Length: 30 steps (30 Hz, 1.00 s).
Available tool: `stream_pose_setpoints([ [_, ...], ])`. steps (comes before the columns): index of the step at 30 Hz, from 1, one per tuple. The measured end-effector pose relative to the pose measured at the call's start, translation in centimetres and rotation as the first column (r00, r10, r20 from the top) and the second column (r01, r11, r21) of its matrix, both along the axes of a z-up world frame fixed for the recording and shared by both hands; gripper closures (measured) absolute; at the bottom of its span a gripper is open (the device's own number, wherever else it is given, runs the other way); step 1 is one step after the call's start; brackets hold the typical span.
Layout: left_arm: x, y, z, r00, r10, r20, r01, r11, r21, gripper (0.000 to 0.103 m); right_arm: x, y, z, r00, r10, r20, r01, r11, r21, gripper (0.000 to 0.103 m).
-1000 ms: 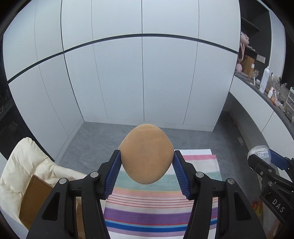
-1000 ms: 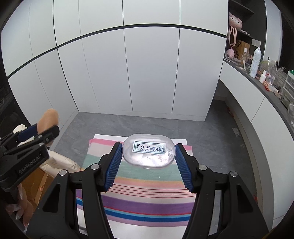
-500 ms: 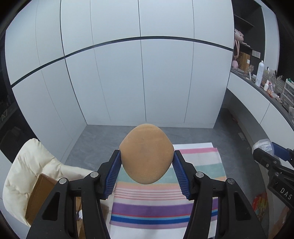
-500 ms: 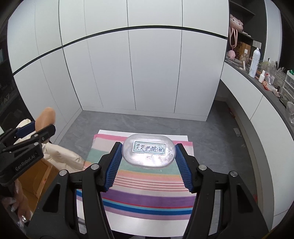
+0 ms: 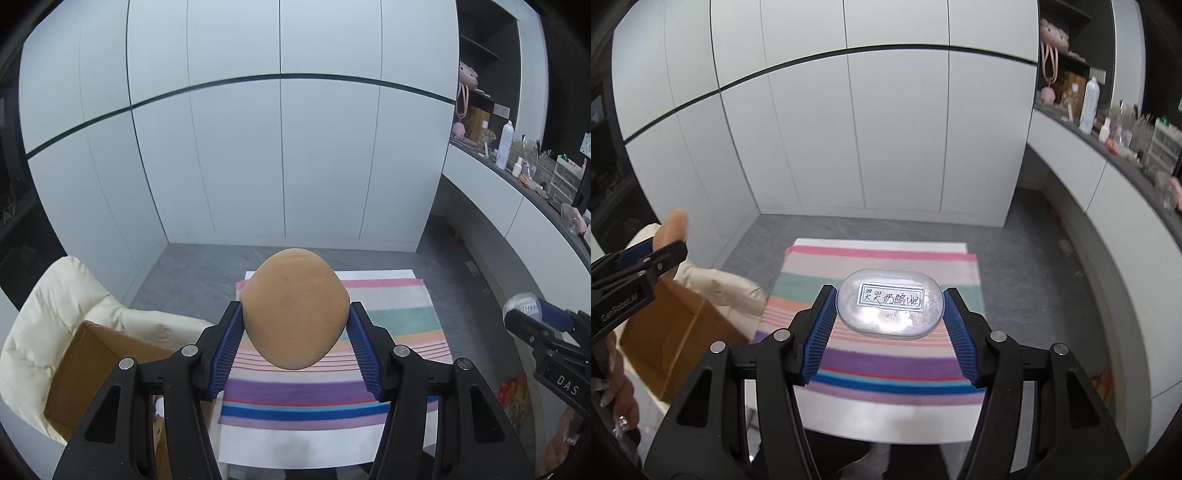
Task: Organize objects
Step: 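Lift and carry the clear case and tan sponge with both grippers over the box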
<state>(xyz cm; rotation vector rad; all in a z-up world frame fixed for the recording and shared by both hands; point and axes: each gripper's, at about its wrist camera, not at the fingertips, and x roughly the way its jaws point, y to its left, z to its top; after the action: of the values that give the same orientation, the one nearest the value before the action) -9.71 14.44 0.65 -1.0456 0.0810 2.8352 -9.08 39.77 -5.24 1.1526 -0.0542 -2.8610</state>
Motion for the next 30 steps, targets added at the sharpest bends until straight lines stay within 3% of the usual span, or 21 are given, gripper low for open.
stream_pose_setpoints([
  [13, 6.6, -2.0, -1.7, 0.997, -0.052, 0.061, 0.054, 0.998, -0.031, 0.045, 8.2, 0.7, -1.7, 1.000, 0.015, 0.019, -0.013, 0.996, -0.088, 0.042],
  [21, 10.1, -3.7, -2.5, 0.998, -0.027, 0.048, 0.030, 0.998, -0.054, 0.045, 11.8, 1.0, -3.1, 0.999, -0.051, 0.020, 0.050, 0.999, 0.013, 0.042],
  [26, 11.7, -4.8, -3.0, 1.000, -0.002, 0.019, 0.004, 0.997, -0.072, 0.045, 13.0, 1.1, -4.3, 0.997, -0.044, 0.059, 0.044, 0.999, 0.015, 0.042],
  [30, 11.9, -6.2, -3.9, 0.999, 0.026, 0.024, -0.025, 0.999, -0.045, 0.045, 12.8, 1.2, -4.9, 0.996, -0.049, 0.080, 0.048, 0.999, 0.017, 0.042],
])
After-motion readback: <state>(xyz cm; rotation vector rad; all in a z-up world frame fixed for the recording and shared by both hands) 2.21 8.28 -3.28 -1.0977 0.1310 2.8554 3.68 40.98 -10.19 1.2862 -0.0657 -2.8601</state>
